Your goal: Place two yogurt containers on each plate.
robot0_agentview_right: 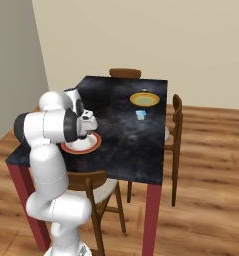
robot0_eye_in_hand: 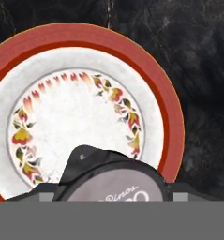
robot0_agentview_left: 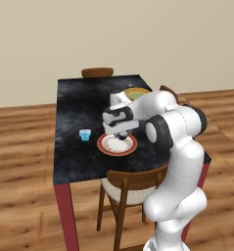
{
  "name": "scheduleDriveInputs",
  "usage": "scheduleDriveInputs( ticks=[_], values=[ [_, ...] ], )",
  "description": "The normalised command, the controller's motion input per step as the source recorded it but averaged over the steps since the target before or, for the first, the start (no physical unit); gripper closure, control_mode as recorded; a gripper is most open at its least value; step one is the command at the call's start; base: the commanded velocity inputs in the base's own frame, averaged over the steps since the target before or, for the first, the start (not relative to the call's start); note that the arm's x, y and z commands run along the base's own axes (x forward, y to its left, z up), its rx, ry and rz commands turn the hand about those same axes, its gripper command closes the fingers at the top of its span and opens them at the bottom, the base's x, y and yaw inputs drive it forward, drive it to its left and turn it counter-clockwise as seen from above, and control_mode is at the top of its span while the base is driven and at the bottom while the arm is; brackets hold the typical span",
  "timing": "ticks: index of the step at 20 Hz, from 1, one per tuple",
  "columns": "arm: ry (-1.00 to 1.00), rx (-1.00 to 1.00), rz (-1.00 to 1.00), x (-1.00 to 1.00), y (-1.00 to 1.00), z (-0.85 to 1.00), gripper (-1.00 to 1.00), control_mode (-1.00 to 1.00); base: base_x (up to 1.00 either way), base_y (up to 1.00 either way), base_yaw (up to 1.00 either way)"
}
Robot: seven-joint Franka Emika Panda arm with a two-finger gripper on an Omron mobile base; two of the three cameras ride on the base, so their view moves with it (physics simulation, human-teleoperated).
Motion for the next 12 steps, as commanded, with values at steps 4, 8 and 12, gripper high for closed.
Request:
scheduleDriveInputs(
  ticks=[4,8,12],
  values=[
    [-0.09,-0.09,0.00,0.21,-0.06,-0.25,1.00,-1.00,0.00,0.00,0.00],
    [-0.02,-0.04,-0.01,0.01,-0.04,-0.21,1.00,-1.00,0.00,0.00,0.00],
    [0.00,0.00,-0.01,0.00,0.00,-0.16,1.00,-1.00,0.00,0.00,0.00]
  ],
)
